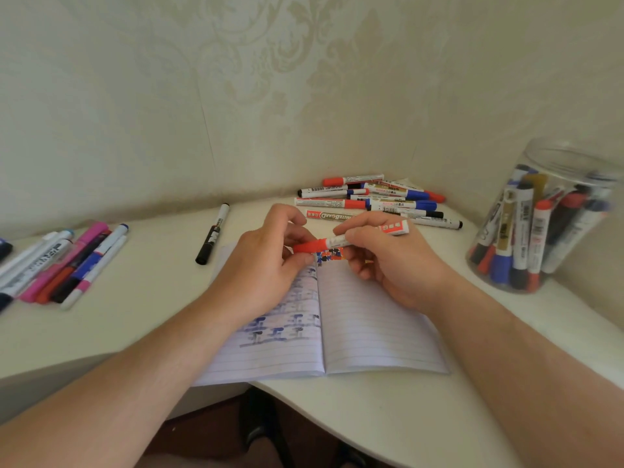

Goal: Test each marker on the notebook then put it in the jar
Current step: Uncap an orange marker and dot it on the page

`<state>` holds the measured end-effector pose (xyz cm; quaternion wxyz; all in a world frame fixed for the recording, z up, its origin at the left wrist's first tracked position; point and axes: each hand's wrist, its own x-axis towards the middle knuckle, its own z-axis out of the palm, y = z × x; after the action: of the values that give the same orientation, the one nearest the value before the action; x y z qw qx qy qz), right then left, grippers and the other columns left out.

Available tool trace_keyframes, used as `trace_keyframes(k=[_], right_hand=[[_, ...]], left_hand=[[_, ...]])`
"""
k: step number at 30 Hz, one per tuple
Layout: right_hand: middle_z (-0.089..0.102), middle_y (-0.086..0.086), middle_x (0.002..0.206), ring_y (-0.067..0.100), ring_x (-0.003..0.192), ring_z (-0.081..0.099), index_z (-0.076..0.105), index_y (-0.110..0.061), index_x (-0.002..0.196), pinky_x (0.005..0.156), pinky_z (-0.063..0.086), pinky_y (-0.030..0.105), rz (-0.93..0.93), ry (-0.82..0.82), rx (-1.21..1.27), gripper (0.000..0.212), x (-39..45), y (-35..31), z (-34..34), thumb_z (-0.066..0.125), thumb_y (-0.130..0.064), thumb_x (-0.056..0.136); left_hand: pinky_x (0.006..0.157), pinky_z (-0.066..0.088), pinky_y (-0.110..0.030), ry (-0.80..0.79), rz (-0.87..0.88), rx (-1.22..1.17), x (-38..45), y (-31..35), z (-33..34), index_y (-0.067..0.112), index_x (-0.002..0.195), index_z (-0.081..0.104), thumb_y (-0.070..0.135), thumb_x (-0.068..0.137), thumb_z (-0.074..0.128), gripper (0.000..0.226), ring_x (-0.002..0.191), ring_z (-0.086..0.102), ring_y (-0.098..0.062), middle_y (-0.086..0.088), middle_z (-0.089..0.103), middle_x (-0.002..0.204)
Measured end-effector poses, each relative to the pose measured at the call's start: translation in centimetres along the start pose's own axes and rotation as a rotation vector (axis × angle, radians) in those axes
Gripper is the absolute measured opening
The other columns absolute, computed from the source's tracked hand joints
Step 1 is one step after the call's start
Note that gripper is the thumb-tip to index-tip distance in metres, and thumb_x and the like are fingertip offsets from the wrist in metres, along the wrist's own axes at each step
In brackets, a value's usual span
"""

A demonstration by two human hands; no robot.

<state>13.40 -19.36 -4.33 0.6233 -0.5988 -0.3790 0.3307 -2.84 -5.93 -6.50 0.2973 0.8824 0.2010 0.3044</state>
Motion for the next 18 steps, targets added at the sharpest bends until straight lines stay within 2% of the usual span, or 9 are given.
trace_keyframes(k=[3, 5, 7, 10, 15, 18], right_hand=[[0.064, 0.01, 0.071, 0.019, 0.062, 0.057, 0.077, -0.015, 0.095, 0.053, 0.046, 0.029, -0.007, 0.05, 0.057, 0.012, 0.3, 0.0, 0.0, 0.072, -0.004, 0.095], [0.071, 0.011, 0.079, 0.019, 0.065, 0.065, 0.066, -0.015, 0.116, 0.059, 0.054, 0.027, -0.007, 0.147, 0.175, 0.029, 0.6, 0.1, -0.2, 0.076, -0.003, 0.091], [0.075, 0.012, 0.085, 0.022, 0.069, 0.07, 0.053, -0.02, 0.125, 0.062, 0.058, 0.028, -0.03, 0.239, 0.192, 0.046, 0.9, 0.5, -0.5, 0.078, -0.003, 0.09], [0.077, 0.013, 0.081, 0.023, 0.067, 0.07, 0.046, -0.023, 0.124, 0.061, 0.057, 0.03, -0.072, 0.26, 0.094, 0.047, 1.0, 1.0, -0.3, 0.076, -0.006, 0.093], [0.073, 0.015, 0.081, 0.022, 0.06, 0.069, 0.041, -0.02, 0.124, 0.055, 0.054, 0.03, -0.061, 0.255, 0.055, 0.039, 1.1, 0.9, 0.1, 0.07, -0.012, 0.099], [0.073, 0.021, 0.088, 0.022, 0.061, 0.069, 0.04, -0.019, 0.124, 0.057, 0.055, 0.03, -0.074, 0.264, 0.026, 0.039, 1.2, 0.8, 0.3, 0.069, -0.009, 0.1]], left_hand=[[0.073, 0.047, -0.017, -0.011, 0.008, 0.009, -0.2, 0.4, -0.4, 0.048, 0.099, 0.058, 0.027, 0.087, 0.082, 0.034, 0.075, 0.063, -0.008, 0.033, 0.072, 0.1], [0.074, 0.046, -0.011, -0.046, 0.001, -0.021, -0.3, 0.6, -0.5, 0.054, 0.092, 0.064, 0.028, 0.08, 0.089, 0.038, 0.075, 0.064, -0.009, 0.033, 0.071, 0.097], [0.077, 0.046, -0.01, -0.103, 0.023, -0.042, -0.4, 0.9, -0.5, 0.059, 0.095, 0.065, 0.026, 0.075, 0.092, 0.047, 0.079, 0.066, -0.007, 0.029, 0.072, 0.094], [0.077, 0.048, -0.011, -0.145, 0.056, -0.054, -0.4, 1.1, -0.4, 0.05, 0.098, 0.069, 0.025, 0.072, 0.093, 0.043, 0.082, 0.067, -0.001, 0.028, 0.072, 0.091], [0.067, 0.046, -0.011, -0.11, 0.052, 0.03, -0.4, 1.1, 0.0, 0.034, 0.079, 0.067, 0.033, 0.064, 0.097, 0.034, 0.076, 0.065, 0.003, 0.024, 0.069, 0.079], [0.063, 0.042, -0.008, -0.098, 0.037, 0.058, -0.4, 0.9, 0.1, 0.026, 0.073, 0.067, 0.034, 0.063, 0.098, 0.033, 0.074, 0.063, 0.005, 0.033, 0.066, 0.079]])
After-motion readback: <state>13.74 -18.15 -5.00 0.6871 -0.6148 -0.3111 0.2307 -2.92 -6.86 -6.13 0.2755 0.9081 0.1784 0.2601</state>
